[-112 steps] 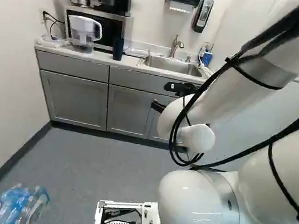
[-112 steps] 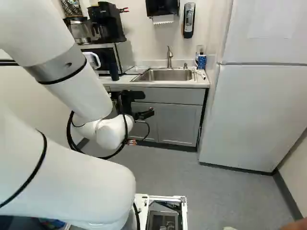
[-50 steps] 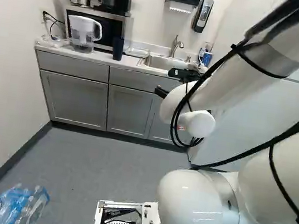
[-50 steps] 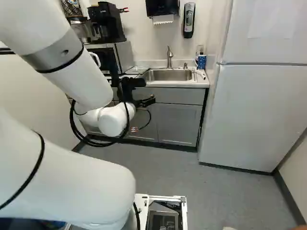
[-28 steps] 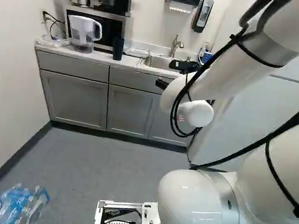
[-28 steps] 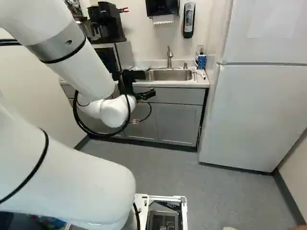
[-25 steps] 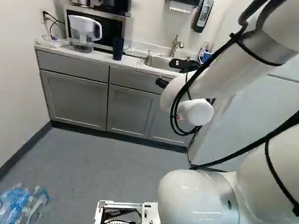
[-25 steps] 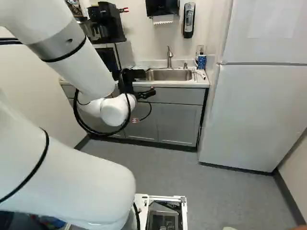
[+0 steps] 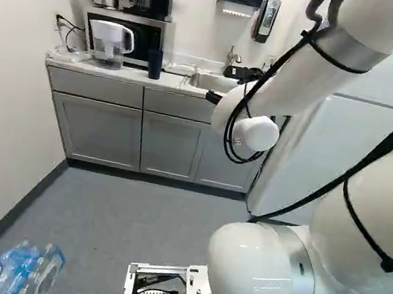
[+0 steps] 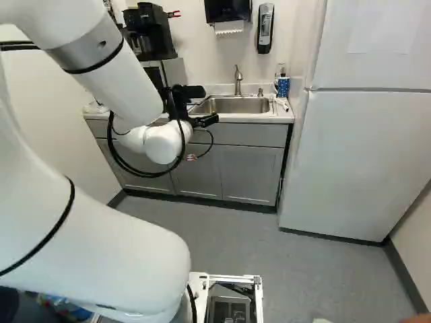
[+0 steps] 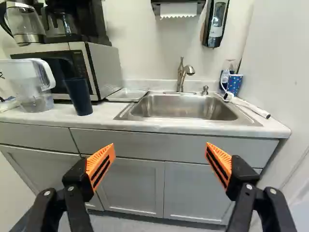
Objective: Rinse the cup and place it in the tray
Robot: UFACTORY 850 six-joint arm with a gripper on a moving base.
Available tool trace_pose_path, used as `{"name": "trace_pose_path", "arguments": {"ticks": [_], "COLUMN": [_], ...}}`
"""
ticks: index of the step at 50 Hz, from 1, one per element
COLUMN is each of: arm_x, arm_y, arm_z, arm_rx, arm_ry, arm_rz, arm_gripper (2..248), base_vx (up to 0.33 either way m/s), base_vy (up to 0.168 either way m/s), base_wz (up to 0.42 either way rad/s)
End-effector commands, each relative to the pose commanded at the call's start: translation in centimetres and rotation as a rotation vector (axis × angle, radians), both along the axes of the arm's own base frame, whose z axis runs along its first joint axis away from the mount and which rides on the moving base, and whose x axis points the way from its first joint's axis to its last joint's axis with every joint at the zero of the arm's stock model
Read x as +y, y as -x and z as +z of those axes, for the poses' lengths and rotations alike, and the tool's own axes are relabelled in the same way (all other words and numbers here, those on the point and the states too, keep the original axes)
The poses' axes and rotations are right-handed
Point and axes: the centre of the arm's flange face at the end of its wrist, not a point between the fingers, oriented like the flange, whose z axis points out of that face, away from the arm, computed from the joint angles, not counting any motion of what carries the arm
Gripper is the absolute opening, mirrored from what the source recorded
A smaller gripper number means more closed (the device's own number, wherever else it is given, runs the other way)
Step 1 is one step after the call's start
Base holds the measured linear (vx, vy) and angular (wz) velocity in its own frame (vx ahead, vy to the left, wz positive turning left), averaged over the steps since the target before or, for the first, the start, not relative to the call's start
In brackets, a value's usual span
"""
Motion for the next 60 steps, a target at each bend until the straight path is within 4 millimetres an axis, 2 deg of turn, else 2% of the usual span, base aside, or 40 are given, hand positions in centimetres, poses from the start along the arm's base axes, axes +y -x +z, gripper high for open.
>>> {"name": "trace_pose_path", "arguments": {"ticks": [34, 60], "arm_x": [0.0, 0.0], "arm_y": [-3.9, -6.0], "arm_z": [3.4, 5.9], "arm_rx": [-0.035, -0.055], "arm_ry": [0.001, 0.001], "arm_rz": [0.001, 0.002], "arm_gripper": [247, 247], "base_vx": [0.000, 0.000], "base_vy": [0.000, 0.000], "base_wz": [0.000, 0.000]}}
